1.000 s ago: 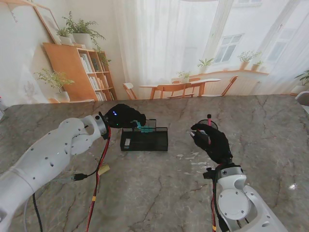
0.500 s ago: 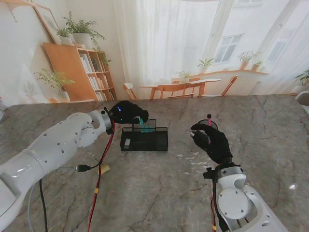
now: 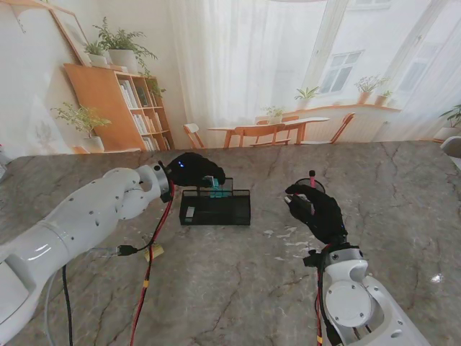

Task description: Organize desk stationery

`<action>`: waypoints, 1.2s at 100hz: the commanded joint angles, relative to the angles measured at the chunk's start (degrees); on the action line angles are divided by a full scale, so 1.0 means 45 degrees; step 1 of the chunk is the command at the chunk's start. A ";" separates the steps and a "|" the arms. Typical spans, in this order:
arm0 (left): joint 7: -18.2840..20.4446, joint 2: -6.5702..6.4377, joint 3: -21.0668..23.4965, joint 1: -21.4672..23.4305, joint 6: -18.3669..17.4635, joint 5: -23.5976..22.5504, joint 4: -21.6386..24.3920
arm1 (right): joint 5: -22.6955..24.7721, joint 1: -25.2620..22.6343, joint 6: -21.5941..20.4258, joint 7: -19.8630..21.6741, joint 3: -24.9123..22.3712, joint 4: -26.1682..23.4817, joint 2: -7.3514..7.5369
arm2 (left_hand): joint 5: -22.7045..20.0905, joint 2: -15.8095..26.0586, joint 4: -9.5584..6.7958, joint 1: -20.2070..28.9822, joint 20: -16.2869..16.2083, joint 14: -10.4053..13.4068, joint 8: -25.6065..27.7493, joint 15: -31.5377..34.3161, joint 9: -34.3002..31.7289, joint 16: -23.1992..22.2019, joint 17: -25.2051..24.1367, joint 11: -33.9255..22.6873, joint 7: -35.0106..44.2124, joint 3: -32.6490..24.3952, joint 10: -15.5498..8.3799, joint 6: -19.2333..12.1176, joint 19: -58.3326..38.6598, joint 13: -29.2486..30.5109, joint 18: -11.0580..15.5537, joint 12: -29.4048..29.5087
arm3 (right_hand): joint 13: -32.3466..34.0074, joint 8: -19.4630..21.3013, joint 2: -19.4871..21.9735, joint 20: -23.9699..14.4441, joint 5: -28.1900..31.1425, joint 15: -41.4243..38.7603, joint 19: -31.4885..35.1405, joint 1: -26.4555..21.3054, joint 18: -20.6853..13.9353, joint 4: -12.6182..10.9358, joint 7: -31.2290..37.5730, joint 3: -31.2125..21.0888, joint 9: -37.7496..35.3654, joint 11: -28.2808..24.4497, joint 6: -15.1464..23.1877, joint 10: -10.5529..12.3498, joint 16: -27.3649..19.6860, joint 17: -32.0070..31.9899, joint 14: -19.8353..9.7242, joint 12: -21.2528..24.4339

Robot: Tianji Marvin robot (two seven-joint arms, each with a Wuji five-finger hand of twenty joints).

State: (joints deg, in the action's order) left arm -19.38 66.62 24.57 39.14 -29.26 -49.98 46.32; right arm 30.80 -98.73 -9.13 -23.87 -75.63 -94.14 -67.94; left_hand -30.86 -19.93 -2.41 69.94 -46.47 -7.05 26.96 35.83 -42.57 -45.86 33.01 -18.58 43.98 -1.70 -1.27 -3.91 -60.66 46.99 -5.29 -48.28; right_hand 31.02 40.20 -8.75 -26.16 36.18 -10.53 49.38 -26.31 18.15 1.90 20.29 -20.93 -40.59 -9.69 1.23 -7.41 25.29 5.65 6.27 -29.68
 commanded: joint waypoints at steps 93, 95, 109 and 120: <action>0.3502 -0.1137 0.2258 0.1957 0.0690 -0.0697 0.3217 | -0.0035 -0.0091 -0.0083 0.0014 -0.0082 0.0021 -0.0043 | 0.2736 0.4079 0.0881 -0.5635 0.4414 -0.2102 -0.1112 -0.6290 0.4886 0.7170 -0.8116 0.3647 -0.9075 0.0833 0.1818 0.0692 0.6243 -0.7166 -0.4782 0.7714 | 0.0150 0.0080 0.0398 -0.0298 0.0145 0.0145 0.0017 -0.0108 -0.0149 0.0005 0.0072 0.0409 -0.0117 -0.0151 0.0067 0.0015 0.0139 -0.0160 -0.0102 -0.0123; 0.3551 -0.1142 0.2339 0.2016 0.0697 -0.0680 0.3283 | -0.0035 -0.0090 -0.0081 0.0014 -0.0082 0.0022 -0.0043 | 0.2893 0.4162 0.0870 -0.5805 0.4514 -0.2168 -0.1140 -0.6268 0.4953 0.7234 -0.8116 0.3648 -0.9147 0.0807 0.1845 0.0696 0.6352 -0.7261 -0.4856 0.7751 | 0.0154 0.0083 0.0393 -0.0297 0.0168 0.0143 0.0014 -0.0103 -0.0187 0.0007 0.0081 0.0414 -0.0168 -0.0170 0.0065 0.0005 0.0140 -0.0169 -0.0107 -0.0129; 0.3883 -0.1163 0.2729 0.2363 0.0824 -0.0521 0.3668 | -0.0049 -0.0089 -0.0077 0.0003 -0.0078 0.0024 -0.0047 | 0.3053 0.4408 0.0868 -0.6066 0.4461 -0.1923 -0.1178 -0.5937 0.4156 0.7266 -0.7430 0.3444 -0.9220 0.0787 0.2114 0.0806 0.6012 -0.6444 -0.4666 0.7792 | 0.0145 0.0087 0.0392 -0.0294 0.0179 0.0145 0.0012 -0.0111 -0.0193 0.0005 0.0090 0.0417 -0.0138 -0.0156 0.0046 0.0013 0.0140 -0.0160 -0.0094 -0.0123; 0.4224 -0.1190 0.2672 0.2403 0.0632 -0.0337 0.3734 | -0.0056 -0.0094 -0.0099 -0.0021 -0.0084 0.0026 -0.0053 | 0.3726 0.4915 0.0900 -0.6236 0.4677 -0.1470 -0.1303 -0.6297 0.4476 0.7485 -0.7812 0.3614 -0.9483 0.0806 0.2195 0.1059 0.6404 -0.6741 -0.4089 0.8015 | 0.0151 0.0081 0.0390 -0.0293 0.0160 0.0143 0.0010 -0.0119 -0.0179 0.0004 0.0076 0.0417 -0.0081 -0.0134 0.0065 0.0013 0.0140 -0.0164 -0.0088 -0.0117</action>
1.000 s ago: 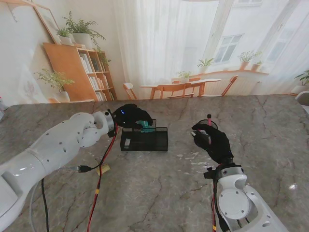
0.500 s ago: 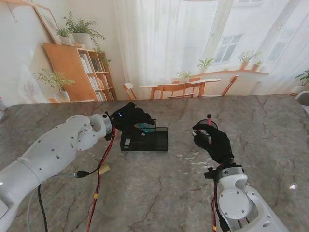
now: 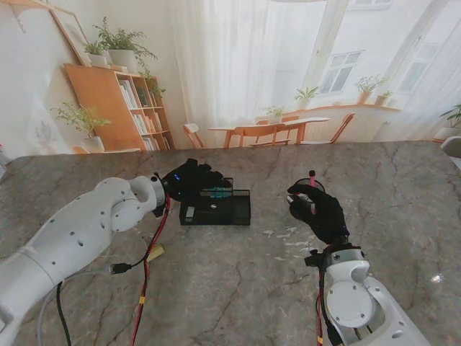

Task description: Organize desk stationery

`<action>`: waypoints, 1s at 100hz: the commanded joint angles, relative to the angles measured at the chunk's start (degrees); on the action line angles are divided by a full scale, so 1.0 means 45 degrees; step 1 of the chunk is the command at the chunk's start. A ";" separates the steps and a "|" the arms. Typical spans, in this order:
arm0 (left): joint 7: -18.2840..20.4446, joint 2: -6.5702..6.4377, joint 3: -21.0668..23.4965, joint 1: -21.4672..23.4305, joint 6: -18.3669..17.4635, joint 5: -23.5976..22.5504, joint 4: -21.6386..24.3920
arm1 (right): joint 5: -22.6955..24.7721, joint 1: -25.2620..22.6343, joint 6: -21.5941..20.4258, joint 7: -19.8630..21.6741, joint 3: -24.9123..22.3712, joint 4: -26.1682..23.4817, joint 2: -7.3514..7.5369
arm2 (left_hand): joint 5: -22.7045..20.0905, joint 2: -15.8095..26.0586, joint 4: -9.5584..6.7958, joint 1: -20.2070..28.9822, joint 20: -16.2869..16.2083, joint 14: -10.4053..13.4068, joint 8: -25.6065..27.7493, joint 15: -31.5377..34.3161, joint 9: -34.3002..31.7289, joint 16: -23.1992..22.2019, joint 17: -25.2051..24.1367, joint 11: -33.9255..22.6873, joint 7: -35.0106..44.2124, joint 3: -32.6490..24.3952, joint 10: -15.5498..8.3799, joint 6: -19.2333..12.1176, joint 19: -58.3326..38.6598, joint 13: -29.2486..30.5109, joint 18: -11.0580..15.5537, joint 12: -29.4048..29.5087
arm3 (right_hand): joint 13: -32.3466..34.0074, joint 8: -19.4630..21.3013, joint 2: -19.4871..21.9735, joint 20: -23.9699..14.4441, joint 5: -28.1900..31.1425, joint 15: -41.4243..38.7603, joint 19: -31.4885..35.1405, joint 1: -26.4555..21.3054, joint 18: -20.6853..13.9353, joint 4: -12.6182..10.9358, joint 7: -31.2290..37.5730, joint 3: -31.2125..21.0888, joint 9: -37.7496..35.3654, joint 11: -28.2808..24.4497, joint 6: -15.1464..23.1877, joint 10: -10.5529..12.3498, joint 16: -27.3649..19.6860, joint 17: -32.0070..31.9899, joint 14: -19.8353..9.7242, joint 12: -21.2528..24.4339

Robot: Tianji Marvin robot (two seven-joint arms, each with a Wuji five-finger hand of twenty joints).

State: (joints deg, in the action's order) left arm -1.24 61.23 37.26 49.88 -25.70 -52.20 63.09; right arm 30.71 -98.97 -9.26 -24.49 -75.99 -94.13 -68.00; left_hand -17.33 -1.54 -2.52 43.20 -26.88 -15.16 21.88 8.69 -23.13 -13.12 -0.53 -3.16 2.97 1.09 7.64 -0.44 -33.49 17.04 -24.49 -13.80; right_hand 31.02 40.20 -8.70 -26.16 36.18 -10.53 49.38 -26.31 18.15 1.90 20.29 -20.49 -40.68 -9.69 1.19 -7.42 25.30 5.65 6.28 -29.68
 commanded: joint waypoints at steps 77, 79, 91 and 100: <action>0.0370 -0.0271 0.1503 0.1613 -0.0050 -0.0792 0.1816 | -0.0090 -0.0026 -0.0138 0.0100 0.0017 0.0048 -0.0050 | 0.1989 0.1581 0.0936 -0.0056 0.0493 0.0053 -0.0103 -0.0448 0.1939 0.0172 -0.0432 0.0428 -0.0553 0.0237 -0.0254 0.0861 0.0617 -0.1092 0.0020 0.0419 | 0.0150 0.0084 0.0380 -0.0284 0.0175 0.0142 0.0006 -0.0120 -0.0193 0.0004 0.0088 0.0341 -0.0099 -0.0144 0.0048 0.0009 0.0137 -0.0172 -0.0111 -0.0117; 0.0383 -0.0277 0.1626 0.1716 -0.0023 -0.0822 0.1940 | -0.0093 -0.0025 -0.0143 0.0103 0.0018 0.0049 -0.0050 | 0.2047 0.1579 0.0934 -0.0073 0.0509 0.0079 -0.0082 -0.0485 0.1939 0.0185 -0.0527 0.0413 -0.0552 0.0237 -0.0253 0.0869 0.0671 -0.1205 -0.0027 0.0403 | 0.0142 0.0085 0.0383 -0.0284 0.0177 0.0145 0.0008 -0.0130 -0.0194 0.0003 0.0090 0.0335 -0.0066 -0.0128 0.0049 0.0015 0.0136 -0.0166 -0.0109 -0.0111; 0.0459 -0.0322 0.2430 0.2399 0.0159 -0.1096 0.2754 | -0.0089 -0.0019 -0.0176 0.0111 0.0024 0.0063 -0.0046 | 0.2212 0.1637 0.0922 -0.0200 0.0506 0.0334 -0.0098 -0.0532 0.2125 0.0133 -0.0694 0.0382 -0.0643 0.0239 -0.0236 0.0973 0.0795 -0.1402 -0.0092 0.0292 | 0.0145 0.0082 0.0371 -0.0285 0.0170 0.0144 0.0010 -0.0126 -0.0195 0.0003 0.0083 0.0338 -0.0102 -0.0144 0.0086 0.0021 0.0136 -0.0164 -0.0091 -0.0115; 0.0461 -0.0344 0.3161 0.3054 0.0388 -0.1338 0.3472 | -0.0066 -0.0010 -0.0208 0.0108 0.0028 0.0081 -0.0043 | 0.2192 0.1652 0.0918 -0.0225 0.0243 0.0542 -0.0002 -0.0436 0.1900 -0.0199 -0.0656 0.0135 -0.0564 0.0206 -0.0096 0.1099 0.0613 -0.1292 -0.0079 -0.0125 | 0.0139 0.0079 0.0378 -0.0285 0.0154 0.0147 0.0011 -0.0123 -0.0190 0.0003 0.0076 0.0336 -0.0151 -0.0165 0.0073 0.0010 0.0134 -0.0163 -0.0108 -0.0121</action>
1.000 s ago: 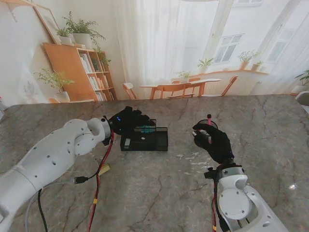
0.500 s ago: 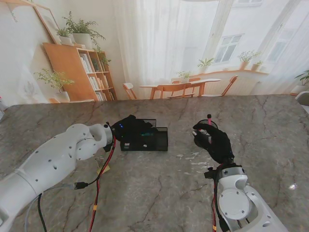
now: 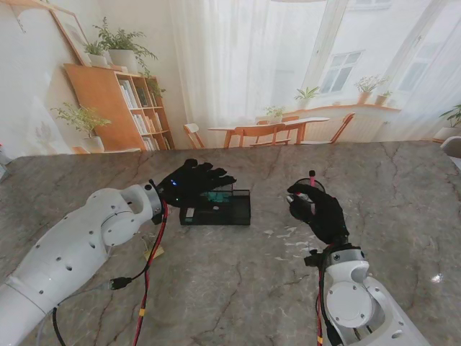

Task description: Organize desk stationery

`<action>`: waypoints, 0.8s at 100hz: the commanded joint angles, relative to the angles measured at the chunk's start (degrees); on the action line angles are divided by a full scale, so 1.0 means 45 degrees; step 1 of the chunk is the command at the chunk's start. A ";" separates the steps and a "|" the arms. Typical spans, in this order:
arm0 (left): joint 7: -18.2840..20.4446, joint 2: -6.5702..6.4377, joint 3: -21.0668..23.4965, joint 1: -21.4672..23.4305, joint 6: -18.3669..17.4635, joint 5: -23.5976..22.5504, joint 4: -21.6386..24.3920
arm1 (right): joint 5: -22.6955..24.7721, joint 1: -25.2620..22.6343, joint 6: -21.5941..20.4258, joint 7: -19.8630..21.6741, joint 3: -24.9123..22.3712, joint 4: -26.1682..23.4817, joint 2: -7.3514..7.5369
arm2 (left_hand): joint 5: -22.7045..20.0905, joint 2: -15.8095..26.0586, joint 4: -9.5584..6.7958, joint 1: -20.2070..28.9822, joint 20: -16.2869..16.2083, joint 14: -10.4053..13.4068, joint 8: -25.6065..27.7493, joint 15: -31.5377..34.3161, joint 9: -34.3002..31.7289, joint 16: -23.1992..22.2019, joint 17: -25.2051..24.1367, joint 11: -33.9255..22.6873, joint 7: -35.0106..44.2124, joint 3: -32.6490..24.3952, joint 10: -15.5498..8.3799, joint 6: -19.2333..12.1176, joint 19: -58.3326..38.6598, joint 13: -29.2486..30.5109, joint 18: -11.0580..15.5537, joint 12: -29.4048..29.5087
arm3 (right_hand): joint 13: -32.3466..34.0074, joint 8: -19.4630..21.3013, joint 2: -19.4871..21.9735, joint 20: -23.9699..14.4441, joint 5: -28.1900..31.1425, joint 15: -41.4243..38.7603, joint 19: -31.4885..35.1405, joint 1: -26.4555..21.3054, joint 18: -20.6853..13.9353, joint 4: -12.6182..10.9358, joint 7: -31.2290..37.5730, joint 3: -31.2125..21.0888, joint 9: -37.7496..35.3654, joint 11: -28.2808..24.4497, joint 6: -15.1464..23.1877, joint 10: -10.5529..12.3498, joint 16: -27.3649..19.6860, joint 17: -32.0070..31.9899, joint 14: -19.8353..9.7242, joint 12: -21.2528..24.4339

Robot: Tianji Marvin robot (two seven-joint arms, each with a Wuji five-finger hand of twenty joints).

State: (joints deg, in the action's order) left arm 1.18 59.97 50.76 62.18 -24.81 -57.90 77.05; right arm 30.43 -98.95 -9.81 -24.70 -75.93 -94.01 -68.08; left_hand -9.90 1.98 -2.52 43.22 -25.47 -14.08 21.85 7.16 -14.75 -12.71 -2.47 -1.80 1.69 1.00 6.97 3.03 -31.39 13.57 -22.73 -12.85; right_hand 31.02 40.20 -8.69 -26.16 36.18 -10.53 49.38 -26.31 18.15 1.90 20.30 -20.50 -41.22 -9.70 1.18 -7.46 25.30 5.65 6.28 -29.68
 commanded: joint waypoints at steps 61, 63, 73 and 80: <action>-0.0018 -0.0165 0.5666 0.6073 0.1949 -0.1966 0.4810 | 0.0103 0.0212 -0.0226 0.0469 0.0227 0.0293 0.0060 | -0.0172 0.0421 0.0958 0.0165 -0.2069 0.0411 0.2361 0.0697 -0.0849 -0.2274 0.0797 -0.0702 0.0774 0.0248 0.0410 0.0641 -0.2351 0.0635 -0.0457 -0.2364 | 0.0137 0.0088 0.0375 -0.0279 0.0173 0.0145 0.0008 -0.0127 -0.0198 0.0004 0.0089 0.0338 0.0068 -0.0131 0.0066 0.0020 0.0133 -0.0167 -0.0123 -0.0114; 0.0027 -0.0166 0.5776 0.6212 0.2016 -0.1975 0.4850 | 0.0109 0.0223 -0.0224 0.0494 0.0241 0.0300 0.0066 | -0.0161 0.0420 0.0957 0.0169 -0.2066 0.0385 0.2364 0.0677 -0.0809 -0.2275 0.0768 -0.0668 0.0759 0.0243 0.0380 0.0636 -0.2335 0.0612 -0.0461 -0.2350 | 0.0132 0.0086 0.0373 -0.0279 0.0150 0.0147 0.0009 -0.0125 -0.0200 0.0004 0.0080 0.0338 0.0072 -0.0131 0.0090 0.0031 0.0132 -0.0168 -0.0119 -0.0114; 0.0192 -0.0183 0.6244 0.6871 0.2338 -0.2176 0.4968 | 0.0140 0.0288 -0.0206 0.0616 0.0328 0.0330 0.0094 | -0.0134 0.0375 0.0963 0.0049 -0.1978 0.0168 0.2254 0.0450 -0.0649 -0.2185 0.0676 -0.0406 0.0513 0.0254 0.0457 0.0693 -0.2105 0.0482 -0.0648 -0.2070 | 0.0134 0.0088 0.0378 -0.0278 0.0159 0.0145 0.0007 -0.0132 -0.0210 0.0003 0.0085 0.0334 0.0085 -0.0127 0.0071 0.0020 0.0132 -0.0172 -0.0082 -0.0114; 0.0291 -0.0192 0.6463 0.7281 0.2625 -0.2321 0.4996 | 0.0183 0.0345 -0.0201 0.0724 0.0395 0.0356 0.0123 | -0.0063 0.0308 0.0954 -0.0095 -0.1816 -0.0086 0.2084 0.0277 -0.0432 -0.2002 0.0571 -0.0267 0.0327 0.0248 0.0542 0.0760 -0.1790 0.0306 -0.0925 -0.1783 | 0.0146 0.0087 0.0387 -0.0279 0.0155 0.0141 0.0009 -0.0131 -0.0210 0.0002 0.0082 0.0333 0.0082 -0.0130 0.0067 0.0015 0.0133 -0.0166 -0.0112 -0.0116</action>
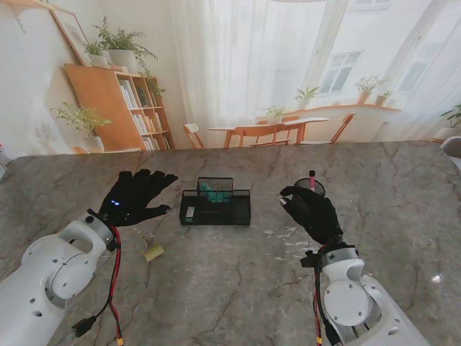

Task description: Organize desk stationery

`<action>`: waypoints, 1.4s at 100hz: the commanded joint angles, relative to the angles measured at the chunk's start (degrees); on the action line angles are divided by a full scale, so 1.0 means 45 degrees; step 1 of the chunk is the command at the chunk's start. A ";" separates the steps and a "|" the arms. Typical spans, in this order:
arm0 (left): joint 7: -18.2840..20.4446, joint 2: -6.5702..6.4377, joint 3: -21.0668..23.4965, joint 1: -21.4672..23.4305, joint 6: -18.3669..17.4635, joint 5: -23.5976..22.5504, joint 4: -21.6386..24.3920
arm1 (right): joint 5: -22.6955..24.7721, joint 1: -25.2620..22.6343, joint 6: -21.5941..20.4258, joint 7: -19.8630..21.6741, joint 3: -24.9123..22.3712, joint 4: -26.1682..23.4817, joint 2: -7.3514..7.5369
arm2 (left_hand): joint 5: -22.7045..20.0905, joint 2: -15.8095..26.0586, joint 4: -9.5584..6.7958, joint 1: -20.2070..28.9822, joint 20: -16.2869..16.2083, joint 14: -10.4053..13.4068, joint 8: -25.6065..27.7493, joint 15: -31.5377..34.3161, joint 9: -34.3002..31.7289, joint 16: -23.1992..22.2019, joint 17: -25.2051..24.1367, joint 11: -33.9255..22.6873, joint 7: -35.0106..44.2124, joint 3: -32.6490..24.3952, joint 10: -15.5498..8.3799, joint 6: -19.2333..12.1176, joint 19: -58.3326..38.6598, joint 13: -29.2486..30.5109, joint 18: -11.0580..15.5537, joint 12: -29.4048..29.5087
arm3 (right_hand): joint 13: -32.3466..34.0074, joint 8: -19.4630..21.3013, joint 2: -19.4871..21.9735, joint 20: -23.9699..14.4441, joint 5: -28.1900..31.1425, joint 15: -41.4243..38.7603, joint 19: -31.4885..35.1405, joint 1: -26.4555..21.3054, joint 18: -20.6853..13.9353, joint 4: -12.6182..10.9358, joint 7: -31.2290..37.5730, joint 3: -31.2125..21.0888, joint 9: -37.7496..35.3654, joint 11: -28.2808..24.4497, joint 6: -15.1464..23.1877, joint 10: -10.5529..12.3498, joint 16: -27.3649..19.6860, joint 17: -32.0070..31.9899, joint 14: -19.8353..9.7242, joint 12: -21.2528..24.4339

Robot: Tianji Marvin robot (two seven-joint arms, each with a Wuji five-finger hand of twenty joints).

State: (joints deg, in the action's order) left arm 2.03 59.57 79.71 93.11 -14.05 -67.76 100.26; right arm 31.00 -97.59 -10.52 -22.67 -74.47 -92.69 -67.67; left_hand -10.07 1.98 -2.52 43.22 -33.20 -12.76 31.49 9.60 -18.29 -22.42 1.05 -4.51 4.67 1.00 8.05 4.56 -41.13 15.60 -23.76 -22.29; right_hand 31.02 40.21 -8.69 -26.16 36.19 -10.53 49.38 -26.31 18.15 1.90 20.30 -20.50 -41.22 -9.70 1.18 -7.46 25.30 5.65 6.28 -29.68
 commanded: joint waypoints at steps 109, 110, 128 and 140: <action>0.0157 -0.0159 0.0003 0.1786 0.1577 0.0161 -0.1850 | 0.0514 0.0405 0.0326 0.1328 0.0600 0.0203 0.0301 | -0.0178 -0.0717 0.0913 -0.1161 -0.0057 -0.1258 -0.0545 0.0355 0.0246 0.0472 0.0526 0.0250 -0.0331 0.0185 0.0712 0.1151 -0.0699 0.0650 -0.1319 0.0765 | 0.0053 0.0128 0.0451 -0.0303 0.0084 0.0115 0.0007 -0.0120 -0.0266 -0.0010 0.0085 0.0349 0.0149 -0.0139 0.0055 0.0031 0.0141 -0.0234 -0.0137 -0.0144; 0.0182 -0.0163 0.0014 0.1809 0.1541 0.0155 -0.1840 | 0.0511 0.0411 0.0325 0.1336 0.0606 0.0208 0.0302 | -0.0175 -0.0736 0.0911 -0.1141 -0.0104 -0.1233 -0.0549 0.0378 0.0238 0.0435 0.0566 0.0252 -0.0333 0.0180 0.0698 0.1125 -0.0770 0.0686 -0.1275 0.0761 | 0.0043 0.0130 0.0453 -0.0304 0.0102 0.0119 0.0010 -0.0119 -0.0273 -0.0010 0.0093 0.0350 0.0155 -0.0137 0.0037 0.0041 0.0139 -0.0230 -0.0140 -0.0144; 0.0677 -0.0342 0.0450 0.2051 0.0029 -0.0426 -0.1745 | 0.0422 0.0528 0.0342 0.1494 0.0740 0.0295 0.0318 | 0.0087 -0.1392 0.0902 -0.0893 -0.0494 -0.0717 -0.0634 0.0630 0.0247 0.0091 0.1354 0.0301 -0.0478 0.0183 0.0248 0.0594 -0.1381 0.1405 -0.0821 0.0766 | 0.0046 0.0135 0.0463 -0.0306 0.0086 0.0108 0.0009 -0.0114 -0.0281 -0.0011 0.0088 0.0358 0.0158 -0.0138 0.0032 0.0043 0.0140 -0.0238 -0.0135 -0.0146; 0.1257 -0.0460 0.0879 0.1969 -0.1329 -0.0388 -0.1780 | 0.0404 0.0571 0.0362 0.1561 0.0792 0.0321 0.0327 | 0.0199 -0.2088 0.0840 -0.0700 -0.0605 -0.0516 -0.0854 0.0481 0.0370 -0.0026 0.1509 0.0359 -0.0672 0.0094 -0.0001 0.0354 -0.1297 0.1606 -0.0688 0.0851 | 0.0033 0.0135 0.0478 -0.0308 0.0060 0.0107 0.0008 -0.0112 -0.0297 -0.0013 0.0078 0.0361 0.0181 -0.0132 0.0066 0.0038 0.0140 -0.0246 -0.0155 -0.0147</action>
State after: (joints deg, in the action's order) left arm 6.95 58.29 83.40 102.12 -20.43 -70.55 92.37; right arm 32.95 -95.06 -9.00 -16.58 -71.02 -91.47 -66.28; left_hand -10.03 -4.81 -2.52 39.89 -33.93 -15.38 28.40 12.40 -17.15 -22.07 7.57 -3.40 3.12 1.71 8.76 7.26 -45.55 22.00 -27.18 -19.97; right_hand 31.02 40.21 -8.08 -26.16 36.19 -10.52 49.38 -26.31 18.10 1.90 20.30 -20.49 -41.22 -9.70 1.18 -7.46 25.30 5.61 6.28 -29.68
